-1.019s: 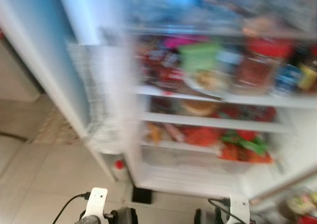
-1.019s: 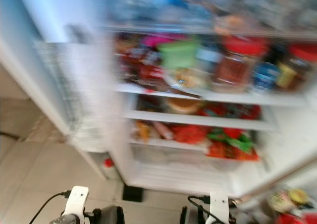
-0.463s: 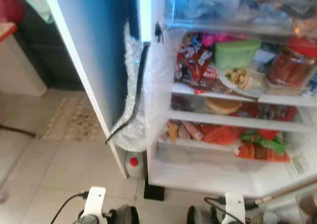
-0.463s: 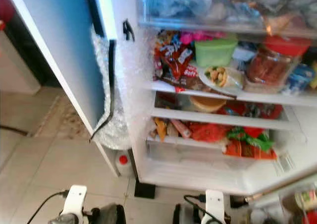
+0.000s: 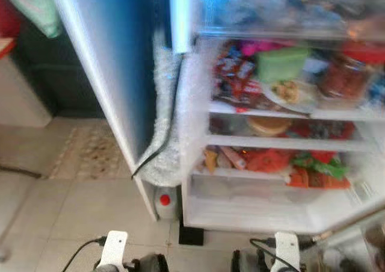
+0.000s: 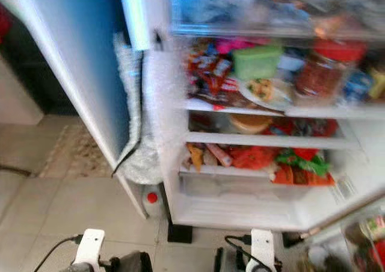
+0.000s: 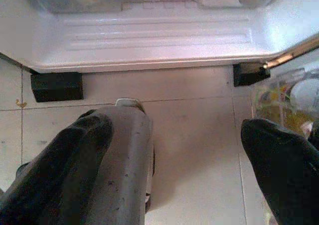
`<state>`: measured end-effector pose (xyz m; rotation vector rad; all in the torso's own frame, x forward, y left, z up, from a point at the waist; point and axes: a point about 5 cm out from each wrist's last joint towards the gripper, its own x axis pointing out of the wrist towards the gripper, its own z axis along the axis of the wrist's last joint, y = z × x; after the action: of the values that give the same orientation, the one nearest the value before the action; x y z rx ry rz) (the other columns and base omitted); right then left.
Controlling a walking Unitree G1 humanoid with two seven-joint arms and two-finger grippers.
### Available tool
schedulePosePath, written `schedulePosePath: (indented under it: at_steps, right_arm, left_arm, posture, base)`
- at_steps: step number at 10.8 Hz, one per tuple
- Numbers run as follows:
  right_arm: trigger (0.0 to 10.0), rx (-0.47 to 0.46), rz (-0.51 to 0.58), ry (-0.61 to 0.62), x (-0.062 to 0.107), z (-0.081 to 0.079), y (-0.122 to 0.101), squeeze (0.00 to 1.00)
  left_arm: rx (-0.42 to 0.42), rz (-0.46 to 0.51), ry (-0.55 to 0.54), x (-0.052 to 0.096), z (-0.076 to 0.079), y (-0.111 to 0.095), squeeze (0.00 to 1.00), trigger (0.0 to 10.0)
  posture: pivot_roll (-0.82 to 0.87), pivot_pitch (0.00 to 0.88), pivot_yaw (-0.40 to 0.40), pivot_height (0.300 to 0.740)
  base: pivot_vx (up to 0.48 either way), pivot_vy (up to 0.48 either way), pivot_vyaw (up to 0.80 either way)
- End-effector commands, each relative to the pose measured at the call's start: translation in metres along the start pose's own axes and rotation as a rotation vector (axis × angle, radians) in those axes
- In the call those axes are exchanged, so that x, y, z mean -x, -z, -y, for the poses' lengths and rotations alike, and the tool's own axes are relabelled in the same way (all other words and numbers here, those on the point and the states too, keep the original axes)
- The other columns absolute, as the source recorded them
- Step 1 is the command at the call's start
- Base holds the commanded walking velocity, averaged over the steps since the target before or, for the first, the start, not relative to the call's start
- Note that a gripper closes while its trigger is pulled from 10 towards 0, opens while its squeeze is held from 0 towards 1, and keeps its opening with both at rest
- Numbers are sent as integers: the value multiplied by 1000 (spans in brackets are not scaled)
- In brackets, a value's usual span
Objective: Restocking fridge
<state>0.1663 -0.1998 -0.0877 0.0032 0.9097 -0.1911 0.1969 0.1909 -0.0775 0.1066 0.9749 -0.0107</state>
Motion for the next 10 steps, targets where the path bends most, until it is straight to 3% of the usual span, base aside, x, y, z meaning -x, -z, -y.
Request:
schedulePosePath:
  at_steps: [1, 10]
  right_arm:
    - [10000, -4, -105, -27, 6, -9, 27, 0]
    - [10000, -13, -104, -24, 6, -8, 25, 0]
  left_arm:
    - [-6, -67, 10, 2, 0, 18, 0, 10000]
    - [0, -67, 16, 2, 0, 18, 0, 10000]
  posture:
    - [-30, 72, 39, 643]
    - [-28, 107, 31, 643]
  base:
    - [0, 480, 0]
    - [0, 480, 0]
